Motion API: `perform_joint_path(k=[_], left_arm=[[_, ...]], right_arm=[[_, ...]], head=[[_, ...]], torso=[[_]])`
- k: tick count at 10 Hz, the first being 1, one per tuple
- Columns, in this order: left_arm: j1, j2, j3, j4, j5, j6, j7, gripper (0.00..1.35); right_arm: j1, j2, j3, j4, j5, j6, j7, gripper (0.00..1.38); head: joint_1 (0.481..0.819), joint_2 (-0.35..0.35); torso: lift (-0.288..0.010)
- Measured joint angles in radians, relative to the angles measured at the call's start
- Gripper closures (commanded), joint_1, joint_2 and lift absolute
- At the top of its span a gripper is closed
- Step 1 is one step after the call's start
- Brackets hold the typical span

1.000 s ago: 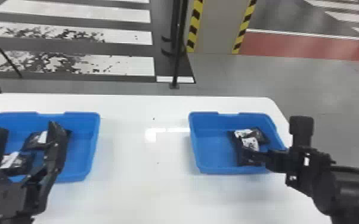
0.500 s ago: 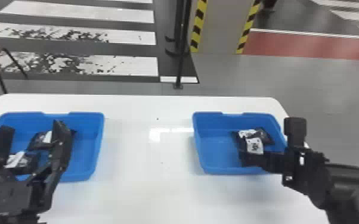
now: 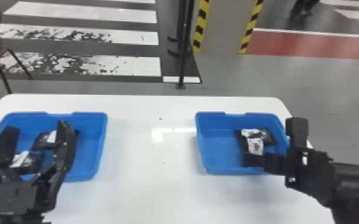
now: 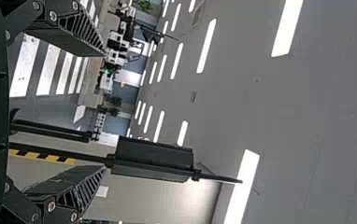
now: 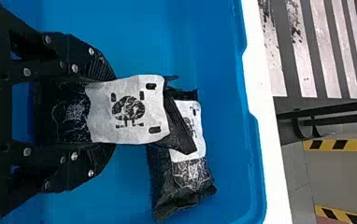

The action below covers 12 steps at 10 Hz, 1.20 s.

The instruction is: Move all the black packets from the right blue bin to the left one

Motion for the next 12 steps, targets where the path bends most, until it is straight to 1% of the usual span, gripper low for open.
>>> perform_joint_path(k=[2,3,4,5,6,7,8,9,10,11,12], left_arm=[[0.0,0.0,-0.001,0.0,0.0,0.0,0.0,0.18],[0.0,-0.001,-0.001,0.0,0.0,-0.002,0.0,0.18],[0.0,-0.001,-0.001,0.0,0.0,-0.004,0.0,0.19],[0.0,-0.002,-0.001,0.0,0.0,-0.005,0.0,0.19],[0.0,-0.002,-0.002,0.0,0.0,-0.005,0.0,0.19],[-0.001,-0.002,-0.003,0.0,-0.004,-0.004,0.0,0.18],[-0.006,-0.002,-0.005,0.0,-0.016,0.002,-0.001,0.18],[-0.01,-0.002,-0.006,0.0,-0.022,0.01,-0.002,0.19],[-0.011,-0.002,-0.006,-0.002,-0.022,0.017,-0.003,0.19],[-0.008,-0.001,-0.006,-0.025,-0.021,0.047,-0.006,0.19],[-0.002,0.004,-0.006,-0.066,-0.02,0.121,-0.012,0.21]], right_arm=[[0.004,0.002,0.0,-0.017,-0.006,-0.007,-0.002,1.09],[0.01,0.002,0.0,-0.019,-0.013,-0.041,-0.001,1.09],[0.021,0.002,0.0,-0.019,-0.036,-0.119,-0.001,1.09],[0.036,0.005,0.0,-0.003,-0.08,-0.244,0.004,1.09],[0.036,0.007,0.0,0.048,-0.139,-0.385,0.051,1.09],[0.012,0.003,0.012,0.14,-0.203,-0.542,0.126,1.09],[-0.02,-0.01,0.056,0.23,-0.279,-0.68,0.192,1.09],[-0.055,-0.022,0.101,0.28,-0.32,-0.743,0.254,1.09],[-0.084,-0.031,0.148,0.299,-0.353,-0.767,0.298,1.09],[-0.105,-0.037,0.208,0.303,-0.399,-0.778,0.334,1.09],[-0.13,-0.045,0.293,0.304,-0.452,-0.781,0.365,1.09]], head=[[0.695,-0.131],[0.695,-0.128],[0.695,-0.126],[0.695,-0.117],[0.695,-0.101],[0.695,-0.083],[0.695,-0.059],[0.695,-0.044],[0.695,-0.014],[0.695,0.029],[0.695,0.076]], torso=[[-0.14],[-0.14],[-0.14],[-0.14],[-0.14],[-0.14],[-0.14],[-0.14],[-0.14],[-0.14],[-0.14]])
